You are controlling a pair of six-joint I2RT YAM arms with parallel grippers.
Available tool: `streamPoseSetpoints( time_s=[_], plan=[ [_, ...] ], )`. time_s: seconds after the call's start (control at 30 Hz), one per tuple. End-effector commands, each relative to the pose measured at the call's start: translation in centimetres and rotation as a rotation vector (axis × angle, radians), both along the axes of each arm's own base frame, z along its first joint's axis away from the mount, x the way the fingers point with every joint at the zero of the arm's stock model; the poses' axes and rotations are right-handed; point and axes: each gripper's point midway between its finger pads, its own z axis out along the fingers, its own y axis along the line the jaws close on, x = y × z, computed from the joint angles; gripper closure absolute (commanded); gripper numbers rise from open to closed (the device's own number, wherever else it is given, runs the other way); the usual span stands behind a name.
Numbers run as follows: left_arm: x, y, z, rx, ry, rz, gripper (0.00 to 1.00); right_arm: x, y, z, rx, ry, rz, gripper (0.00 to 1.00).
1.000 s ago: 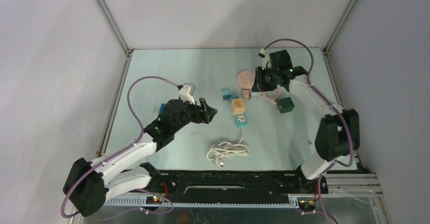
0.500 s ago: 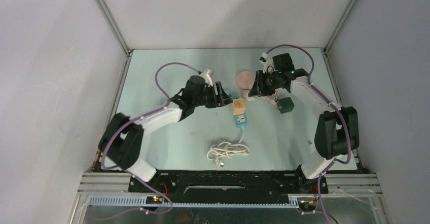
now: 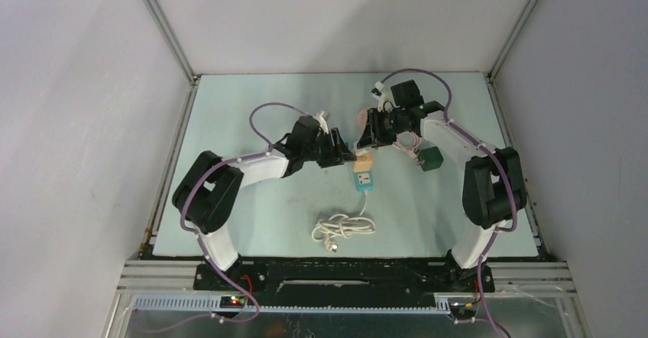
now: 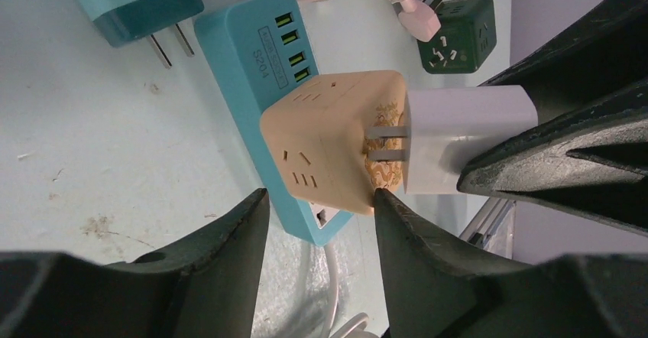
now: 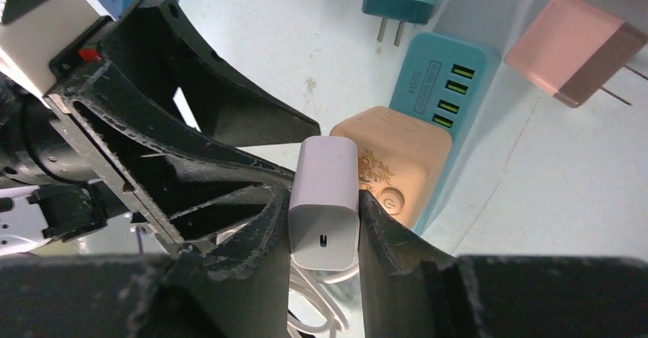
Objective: Insert the plug
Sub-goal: Insert the plug into the socket.
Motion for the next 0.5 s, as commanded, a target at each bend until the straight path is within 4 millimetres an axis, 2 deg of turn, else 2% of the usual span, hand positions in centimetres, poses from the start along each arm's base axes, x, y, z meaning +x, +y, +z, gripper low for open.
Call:
streamPoseSetpoints(
  time_s=[0.0,0.1,0.2,0.37,0.47],
  plan=[
    [1.3,0.2,-1.0,0.026,0.007,0.044,0.45,0.3,-0.2,-0.4,-0.046,0.007,-0.009,1.0],
    [1.3,0.5,-1.7,0.043,0.02,0.058,0.49,-0.2,-0.8,-1.6,-0.114,0.024,-0.012,1.0],
    [1.3,0.8,-1.3,0.039,0.008,0.07,0.51,-0.7,-1.0,-2.7,-0.142,0.047,-0.013,1.0],
    [1.7,0.7,1.4,0.001,-0.065,0.069,0.37,-1.4,-1.1,-4.6,-0.195,0.079,-0.009,1.0],
    [1.6,0.3,2.4,-0.025,-0.086,0.051,0.33,-1.3,-0.8,-4.0,-0.172,0.061,-0.003,1.0]
  ],
)
